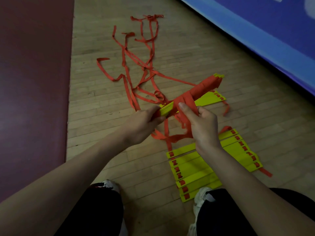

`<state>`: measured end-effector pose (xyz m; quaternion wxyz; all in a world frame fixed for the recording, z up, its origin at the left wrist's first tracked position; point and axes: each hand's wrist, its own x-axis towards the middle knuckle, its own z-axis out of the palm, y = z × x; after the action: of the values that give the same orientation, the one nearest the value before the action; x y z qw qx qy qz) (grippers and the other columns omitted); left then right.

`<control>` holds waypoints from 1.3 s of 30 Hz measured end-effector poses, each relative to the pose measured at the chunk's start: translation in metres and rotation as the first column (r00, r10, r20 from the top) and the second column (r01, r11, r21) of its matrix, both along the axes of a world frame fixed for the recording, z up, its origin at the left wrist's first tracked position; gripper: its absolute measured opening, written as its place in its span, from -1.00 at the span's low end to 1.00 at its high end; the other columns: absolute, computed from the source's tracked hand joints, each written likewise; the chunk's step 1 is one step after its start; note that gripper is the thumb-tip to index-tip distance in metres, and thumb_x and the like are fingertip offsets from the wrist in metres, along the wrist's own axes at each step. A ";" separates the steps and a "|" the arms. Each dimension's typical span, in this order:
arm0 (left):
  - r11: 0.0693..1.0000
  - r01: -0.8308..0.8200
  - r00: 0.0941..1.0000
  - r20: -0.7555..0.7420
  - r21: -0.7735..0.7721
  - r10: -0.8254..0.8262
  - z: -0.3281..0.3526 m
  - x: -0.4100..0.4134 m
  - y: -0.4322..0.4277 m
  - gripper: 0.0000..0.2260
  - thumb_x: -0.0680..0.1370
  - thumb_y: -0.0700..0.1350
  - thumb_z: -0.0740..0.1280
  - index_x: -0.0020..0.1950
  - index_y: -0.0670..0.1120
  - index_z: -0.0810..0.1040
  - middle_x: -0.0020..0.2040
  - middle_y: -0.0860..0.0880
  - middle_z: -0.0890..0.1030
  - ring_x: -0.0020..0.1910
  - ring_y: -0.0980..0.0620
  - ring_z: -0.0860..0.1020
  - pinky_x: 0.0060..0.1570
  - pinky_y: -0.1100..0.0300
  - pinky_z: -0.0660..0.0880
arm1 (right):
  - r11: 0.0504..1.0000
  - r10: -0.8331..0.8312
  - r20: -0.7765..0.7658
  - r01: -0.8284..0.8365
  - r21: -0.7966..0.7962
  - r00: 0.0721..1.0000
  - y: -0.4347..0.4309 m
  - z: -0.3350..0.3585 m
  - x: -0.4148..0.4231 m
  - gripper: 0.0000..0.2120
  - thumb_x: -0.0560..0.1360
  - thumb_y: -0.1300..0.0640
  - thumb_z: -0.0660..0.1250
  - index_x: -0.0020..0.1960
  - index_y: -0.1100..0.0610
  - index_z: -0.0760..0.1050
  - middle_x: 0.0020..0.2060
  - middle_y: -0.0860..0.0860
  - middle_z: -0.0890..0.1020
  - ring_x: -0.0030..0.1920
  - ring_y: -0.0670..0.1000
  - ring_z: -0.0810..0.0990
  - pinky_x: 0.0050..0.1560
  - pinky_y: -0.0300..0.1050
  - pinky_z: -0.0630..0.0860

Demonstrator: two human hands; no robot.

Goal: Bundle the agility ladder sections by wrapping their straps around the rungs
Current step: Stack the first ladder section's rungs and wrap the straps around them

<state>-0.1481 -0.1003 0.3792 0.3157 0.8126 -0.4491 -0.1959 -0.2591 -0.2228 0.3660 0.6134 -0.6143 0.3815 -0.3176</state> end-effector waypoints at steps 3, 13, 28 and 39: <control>0.997 -0.044 0.987 -0.156 -0.067 0.033 0.008 0.000 0.000 -0.81 0.63 -0.09 0.21 0.14 -0.20 0.45 -0.13 -0.08 0.63 -0.22 -0.11 0.62 -0.25 -0.02 0.55 | 1.000 0.027 0.047 -0.028 0.006 0.999 0.005 0.004 -0.003 -0.72 0.42 -0.02 0.47 -0.27 0.17 0.52 -0.53 0.02 0.44 -0.62 -0.09 0.35 -0.59 -0.22 0.28; 0.962 -0.113 0.691 -0.716 -0.248 -0.103 0.031 0.012 0.011 -0.72 0.56 -0.14 0.27 0.12 -0.35 0.43 -0.09 -0.40 0.61 -0.37 -0.18 0.58 -0.36 0.13 0.50 | 0.945 0.144 0.255 -0.209 0.252 0.956 0.006 0.014 -0.003 -0.61 0.27 0.01 0.47 -0.04 0.20 0.46 -0.59 -0.07 0.34 -0.65 -0.16 0.22 -0.65 -0.31 0.15; 0.979 0.168 0.436 -0.882 -0.117 -0.180 0.034 0.016 0.016 -0.68 0.58 -0.01 0.10 -0.14 -0.19 0.50 -0.37 -0.20 0.52 -0.52 -0.08 0.49 -0.47 0.23 0.43 | 0.765 0.465 0.453 -0.603 0.226 0.761 -0.001 0.019 -0.010 -0.89 0.28 0.09 0.47 -0.33 0.12 0.60 -0.71 -0.07 0.27 -0.76 -0.17 0.20 -0.60 -0.29 0.03; 0.992 0.068 0.996 -0.061 0.109 -0.062 0.003 0.004 -0.005 -0.71 0.51 0.20 0.32 0.07 0.03 0.44 -0.24 0.01 0.52 -0.27 0.03 0.55 -0.19 0.09 0.51 | 0.880 0.014 0.218 -0.116 0.461 0.976 -0.014 0.014 0.001 -0.63 0.48 0.06 0.40 -0.40 0.11 0.31 -0.66 -0.09 0.24 -0.67 -0.16 0.18 -0.62 -0.30 0.15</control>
<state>-0.1446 -0.1054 0.3817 0.2763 0.8079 -0.4544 -0.2539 -0.2585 -0.2371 0.3804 0.7909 -0.4229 0.3600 -0.2569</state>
